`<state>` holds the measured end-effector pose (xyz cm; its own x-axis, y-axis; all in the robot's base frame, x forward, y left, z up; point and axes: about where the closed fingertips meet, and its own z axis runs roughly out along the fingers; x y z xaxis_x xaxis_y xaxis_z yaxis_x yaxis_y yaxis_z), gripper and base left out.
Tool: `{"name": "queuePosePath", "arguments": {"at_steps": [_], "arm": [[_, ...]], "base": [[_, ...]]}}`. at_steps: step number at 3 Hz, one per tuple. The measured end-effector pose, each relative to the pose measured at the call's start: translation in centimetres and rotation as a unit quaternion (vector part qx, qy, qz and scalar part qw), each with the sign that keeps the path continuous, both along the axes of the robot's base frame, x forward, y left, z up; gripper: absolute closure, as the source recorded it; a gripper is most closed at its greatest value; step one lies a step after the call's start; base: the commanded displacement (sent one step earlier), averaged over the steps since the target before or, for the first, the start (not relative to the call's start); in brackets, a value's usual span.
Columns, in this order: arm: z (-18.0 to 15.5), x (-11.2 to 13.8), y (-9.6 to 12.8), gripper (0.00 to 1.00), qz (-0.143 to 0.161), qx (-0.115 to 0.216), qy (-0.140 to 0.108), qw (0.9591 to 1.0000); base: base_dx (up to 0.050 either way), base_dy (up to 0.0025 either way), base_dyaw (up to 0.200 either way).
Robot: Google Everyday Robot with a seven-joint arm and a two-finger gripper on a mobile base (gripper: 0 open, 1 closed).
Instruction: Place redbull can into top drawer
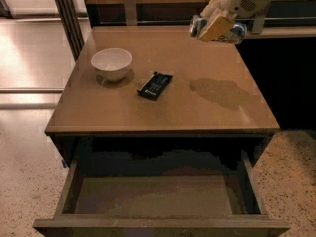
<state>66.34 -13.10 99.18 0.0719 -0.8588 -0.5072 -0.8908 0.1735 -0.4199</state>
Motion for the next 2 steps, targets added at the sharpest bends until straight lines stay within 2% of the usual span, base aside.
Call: {"name": "queuePosePath", "arguments": {"at_steps": [1, 2], "arm": [[4.2, -5.1, 0.2, 1.00, -0.032, 0.048, -0.055, 0.9968], [-0.1, -8.0, 4.2, 1.00, -0.049, 0.098, -0.067, 0.9917]], "base": [[0.000, 0.00000, 0.000], [0.000, 0.00000, 0.000]]}}
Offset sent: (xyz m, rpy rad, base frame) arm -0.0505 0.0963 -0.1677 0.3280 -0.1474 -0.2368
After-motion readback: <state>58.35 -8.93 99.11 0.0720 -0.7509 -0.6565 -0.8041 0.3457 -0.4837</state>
